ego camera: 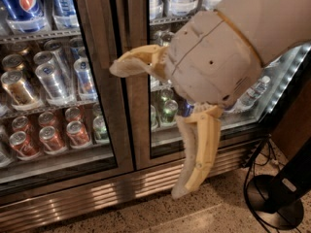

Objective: Open left fridge door

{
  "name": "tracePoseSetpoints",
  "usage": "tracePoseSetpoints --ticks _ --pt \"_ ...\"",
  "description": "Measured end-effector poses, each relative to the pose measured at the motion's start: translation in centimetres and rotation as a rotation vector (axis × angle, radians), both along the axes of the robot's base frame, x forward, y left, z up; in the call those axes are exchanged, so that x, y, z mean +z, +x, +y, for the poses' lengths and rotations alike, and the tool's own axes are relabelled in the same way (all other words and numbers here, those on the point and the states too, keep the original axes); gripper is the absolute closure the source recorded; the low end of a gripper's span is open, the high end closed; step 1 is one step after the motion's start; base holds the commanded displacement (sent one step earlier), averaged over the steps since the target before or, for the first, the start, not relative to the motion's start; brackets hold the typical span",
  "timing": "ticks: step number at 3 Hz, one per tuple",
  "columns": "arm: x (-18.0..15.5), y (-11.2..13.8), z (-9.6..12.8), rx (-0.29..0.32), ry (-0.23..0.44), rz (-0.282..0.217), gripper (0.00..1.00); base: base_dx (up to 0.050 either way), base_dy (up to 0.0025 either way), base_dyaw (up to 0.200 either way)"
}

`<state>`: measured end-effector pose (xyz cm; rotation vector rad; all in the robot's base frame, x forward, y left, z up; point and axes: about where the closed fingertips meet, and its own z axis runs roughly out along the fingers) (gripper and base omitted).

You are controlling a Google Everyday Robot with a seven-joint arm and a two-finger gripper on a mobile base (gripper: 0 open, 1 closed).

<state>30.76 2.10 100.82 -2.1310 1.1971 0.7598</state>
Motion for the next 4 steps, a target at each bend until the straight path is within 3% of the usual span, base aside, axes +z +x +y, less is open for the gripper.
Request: tracePoseSetpoints --ticks 1,2,3,4 --pt "1.4 -0.3 4.8 -0.058 0.116 0.012 0.0 0.0 0.0 0.0" --pt "2.4 2.1 6.8 -0.297 0.189 0.105 0.0 0.0 0.0 0.0" --pt "2.2 3.4 7.4 -0.561 0.266 0.224 0.0 0.0 0.0 0.0" --pt "2.8 4.8 7.5 -0.64 0.307 0.212 0.0 0.0 0.0 0.0"
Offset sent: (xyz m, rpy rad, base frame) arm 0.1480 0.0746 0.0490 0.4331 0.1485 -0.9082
